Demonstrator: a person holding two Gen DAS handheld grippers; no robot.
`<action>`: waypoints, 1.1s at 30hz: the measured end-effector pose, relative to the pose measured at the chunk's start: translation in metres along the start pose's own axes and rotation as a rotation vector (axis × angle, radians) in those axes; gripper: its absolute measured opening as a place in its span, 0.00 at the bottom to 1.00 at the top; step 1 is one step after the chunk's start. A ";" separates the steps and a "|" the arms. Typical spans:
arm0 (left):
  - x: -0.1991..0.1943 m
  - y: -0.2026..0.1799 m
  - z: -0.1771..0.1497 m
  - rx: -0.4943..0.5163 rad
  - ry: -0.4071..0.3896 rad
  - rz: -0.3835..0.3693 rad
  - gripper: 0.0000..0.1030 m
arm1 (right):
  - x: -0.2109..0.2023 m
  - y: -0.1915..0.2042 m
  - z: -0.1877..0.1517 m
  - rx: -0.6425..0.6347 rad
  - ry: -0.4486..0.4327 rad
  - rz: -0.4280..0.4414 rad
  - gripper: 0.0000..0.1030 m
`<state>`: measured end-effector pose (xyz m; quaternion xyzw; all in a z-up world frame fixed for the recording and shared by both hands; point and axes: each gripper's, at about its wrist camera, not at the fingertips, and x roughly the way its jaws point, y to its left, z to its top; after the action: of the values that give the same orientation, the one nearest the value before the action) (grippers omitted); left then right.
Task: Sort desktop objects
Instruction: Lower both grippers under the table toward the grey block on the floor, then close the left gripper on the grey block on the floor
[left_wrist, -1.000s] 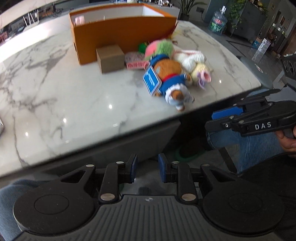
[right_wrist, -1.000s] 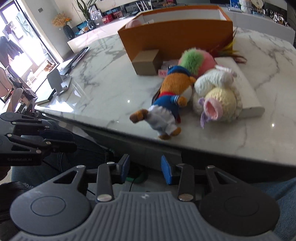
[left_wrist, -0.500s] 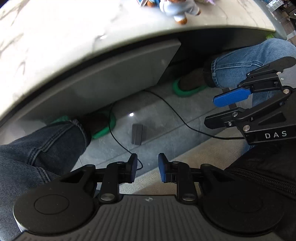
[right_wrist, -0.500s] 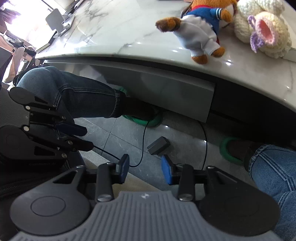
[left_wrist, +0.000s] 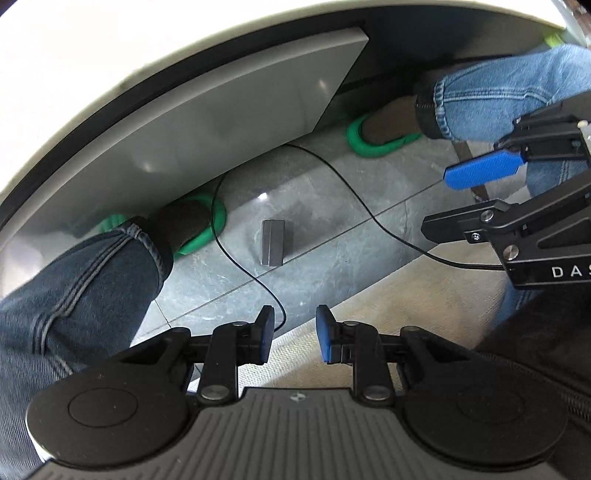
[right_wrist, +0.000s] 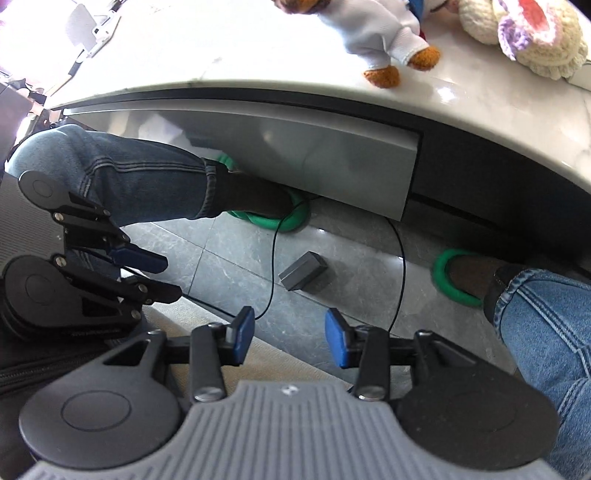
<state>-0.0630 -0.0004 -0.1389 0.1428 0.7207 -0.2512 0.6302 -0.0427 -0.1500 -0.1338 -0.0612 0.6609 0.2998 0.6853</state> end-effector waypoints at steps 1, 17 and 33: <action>0.002 -0.002 0.004 0.013 -0.001 0.009 0.30 | 0.002 -0.001 0.002 -0.004 0.003 -0.006 0.45; 0.123 0.010 0.054 0.048 -0.015 -0.044 0.54 | 0.083 -0.050 0.029 0.045 0.060 -0.039 0.45; 0.237 0.004 0.043 0.073 -0.065 0.185 0.54 | 0.108 -0.065 0.033 0.049 0.121 -0.087 0.46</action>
<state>-0.0640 -0.0471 -0.3750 0.2235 0.6738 -0.2226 0.6682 0.0122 -0.1509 -0.2516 -0.0910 0.7048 0.2495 0.6579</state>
